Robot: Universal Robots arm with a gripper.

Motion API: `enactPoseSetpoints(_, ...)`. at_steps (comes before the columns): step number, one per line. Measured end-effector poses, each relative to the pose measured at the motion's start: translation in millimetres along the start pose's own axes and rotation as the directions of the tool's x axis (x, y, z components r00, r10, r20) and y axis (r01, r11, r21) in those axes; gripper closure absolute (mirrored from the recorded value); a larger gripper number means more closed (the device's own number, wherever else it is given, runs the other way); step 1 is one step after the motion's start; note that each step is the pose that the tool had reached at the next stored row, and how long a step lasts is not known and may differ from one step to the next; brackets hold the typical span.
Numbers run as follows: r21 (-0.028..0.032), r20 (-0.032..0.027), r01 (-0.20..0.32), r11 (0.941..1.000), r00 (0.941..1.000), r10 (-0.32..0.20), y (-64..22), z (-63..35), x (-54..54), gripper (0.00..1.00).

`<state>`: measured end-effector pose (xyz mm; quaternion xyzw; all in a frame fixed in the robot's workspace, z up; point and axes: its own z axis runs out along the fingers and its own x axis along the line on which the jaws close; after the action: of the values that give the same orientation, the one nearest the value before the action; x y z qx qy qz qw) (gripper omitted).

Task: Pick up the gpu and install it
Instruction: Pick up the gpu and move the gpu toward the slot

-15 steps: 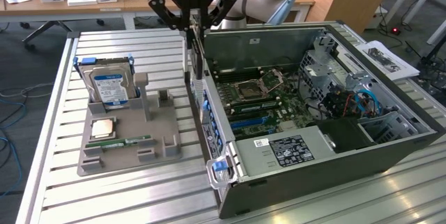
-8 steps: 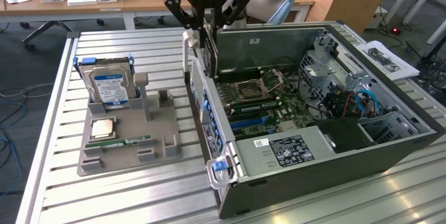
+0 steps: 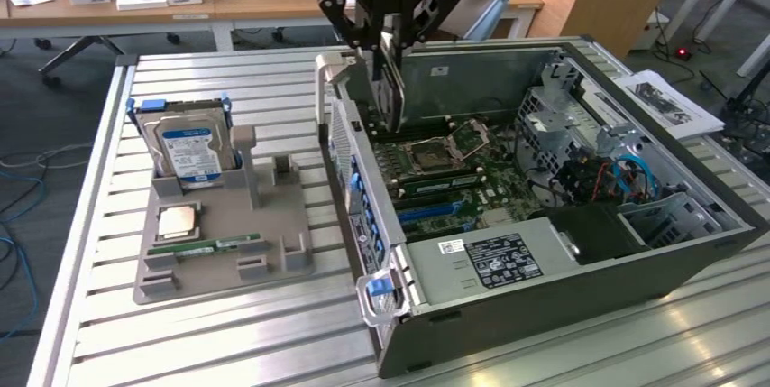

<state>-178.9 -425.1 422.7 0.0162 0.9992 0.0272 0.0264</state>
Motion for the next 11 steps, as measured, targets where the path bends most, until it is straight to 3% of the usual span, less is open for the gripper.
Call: enactPoseSetpoints(11,-0.0023,-0.0001,0.0,1.0,1.0,0.0,1.3,2.2,-41.6,0.73)
